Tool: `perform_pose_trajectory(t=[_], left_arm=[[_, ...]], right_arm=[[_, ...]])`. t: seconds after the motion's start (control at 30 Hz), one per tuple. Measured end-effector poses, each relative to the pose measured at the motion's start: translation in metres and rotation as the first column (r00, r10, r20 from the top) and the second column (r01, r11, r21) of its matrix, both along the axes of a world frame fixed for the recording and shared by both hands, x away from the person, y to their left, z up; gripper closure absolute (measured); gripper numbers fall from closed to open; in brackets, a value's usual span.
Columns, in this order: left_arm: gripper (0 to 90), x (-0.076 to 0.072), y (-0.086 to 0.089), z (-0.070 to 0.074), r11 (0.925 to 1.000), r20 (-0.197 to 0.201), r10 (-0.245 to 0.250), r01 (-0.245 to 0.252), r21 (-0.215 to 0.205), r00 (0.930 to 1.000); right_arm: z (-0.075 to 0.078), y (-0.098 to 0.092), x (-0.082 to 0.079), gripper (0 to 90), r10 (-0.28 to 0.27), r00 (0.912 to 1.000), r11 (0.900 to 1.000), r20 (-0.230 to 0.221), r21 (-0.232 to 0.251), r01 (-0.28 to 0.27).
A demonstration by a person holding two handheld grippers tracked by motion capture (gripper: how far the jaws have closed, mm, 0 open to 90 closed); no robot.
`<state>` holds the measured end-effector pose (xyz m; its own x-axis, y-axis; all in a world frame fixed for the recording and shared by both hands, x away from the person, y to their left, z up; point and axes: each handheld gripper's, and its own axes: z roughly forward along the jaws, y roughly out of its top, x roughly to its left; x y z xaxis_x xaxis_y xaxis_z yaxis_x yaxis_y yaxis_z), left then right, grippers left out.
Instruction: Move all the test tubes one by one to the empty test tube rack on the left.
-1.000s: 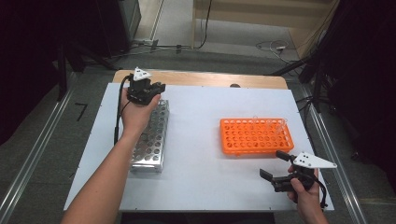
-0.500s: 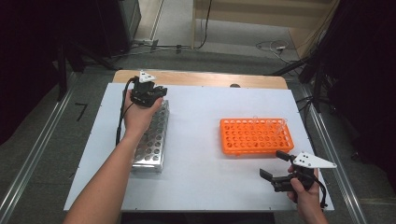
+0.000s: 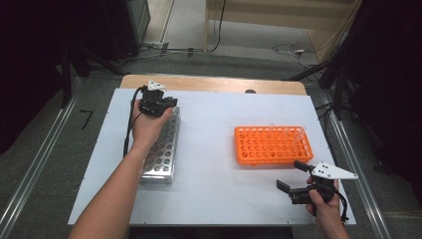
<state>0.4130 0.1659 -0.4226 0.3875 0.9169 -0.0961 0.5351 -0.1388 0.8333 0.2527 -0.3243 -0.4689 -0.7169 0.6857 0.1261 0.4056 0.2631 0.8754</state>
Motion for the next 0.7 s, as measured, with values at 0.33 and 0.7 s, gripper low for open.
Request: perform_pose_trajectory(t=[0.33,0.7], left_arm=[[49.8,-0.006,0.001,0.003,0.9994,0.018,0.001,0.000,-0.035,0.9998],[14.6,-0.026,0.002,0.012,0.9934,0.058,-0.030,0.036,-0.109,0.9979]], right_arm=[[0.000,0.001,0.000,0.0,0.001,1.0000,1.000,-0.002,-0.001,-0.001],[0.000,0.002,0.000,0.0,0.002,1.0000,1.000,0.004,-0.003,-0.002]])
